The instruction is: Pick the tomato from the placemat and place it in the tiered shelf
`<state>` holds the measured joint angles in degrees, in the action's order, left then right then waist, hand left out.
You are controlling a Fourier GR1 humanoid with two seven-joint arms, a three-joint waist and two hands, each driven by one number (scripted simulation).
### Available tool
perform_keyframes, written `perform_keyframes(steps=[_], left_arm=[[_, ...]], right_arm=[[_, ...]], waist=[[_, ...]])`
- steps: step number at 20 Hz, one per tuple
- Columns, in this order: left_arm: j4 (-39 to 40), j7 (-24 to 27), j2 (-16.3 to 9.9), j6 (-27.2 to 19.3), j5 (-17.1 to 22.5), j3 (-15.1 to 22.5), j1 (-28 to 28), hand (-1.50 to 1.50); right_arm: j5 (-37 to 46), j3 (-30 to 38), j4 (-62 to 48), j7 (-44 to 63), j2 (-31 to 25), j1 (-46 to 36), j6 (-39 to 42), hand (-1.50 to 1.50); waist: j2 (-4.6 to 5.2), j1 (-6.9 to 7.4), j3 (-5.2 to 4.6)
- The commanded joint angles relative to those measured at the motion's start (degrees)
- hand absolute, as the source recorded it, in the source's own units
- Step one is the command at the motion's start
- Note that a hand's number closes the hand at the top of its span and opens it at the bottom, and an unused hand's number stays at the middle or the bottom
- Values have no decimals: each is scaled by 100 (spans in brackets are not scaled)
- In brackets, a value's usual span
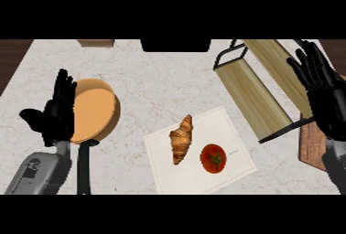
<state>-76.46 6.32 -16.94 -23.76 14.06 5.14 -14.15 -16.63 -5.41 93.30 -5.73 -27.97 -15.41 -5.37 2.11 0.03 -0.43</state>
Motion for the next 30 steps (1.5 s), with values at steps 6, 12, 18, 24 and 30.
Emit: perform_keyframes(steps=[6, 12, 18, 24, 30], left_arm=[[109, -570, -1041, 1248, 81, 147, 975, 0], [189, -623, -1024, 1499, 370, 16, 1178, 0], [-349, -888, -1212, 1605, 436, -97, 1508, 0], [-46, -730, -1212, 1619, 420, -215, 1437, 0], [-177, -803, -1282, 1632, 435, -265, 1411, 0]], right_arm=[[1627, -2028, 423, -1066, 1773, 286, -1050, 150], [3601, -2238, -209, -948, 2453, 1591, -3784, -150], [5203, -3590, -246, -398, 2778, 2665, -5015, -150], [7378, -3027, -9, 1279, 2526, 3515, -4499, -150], [8904, -2883, 370, 2513, 2276, 3990, -2582, -150]], waist=[[-215, 253, 48], [-232, 15, 35], [-247, -13, 35], [-238, -181, -4], [-199, -128, -20]])
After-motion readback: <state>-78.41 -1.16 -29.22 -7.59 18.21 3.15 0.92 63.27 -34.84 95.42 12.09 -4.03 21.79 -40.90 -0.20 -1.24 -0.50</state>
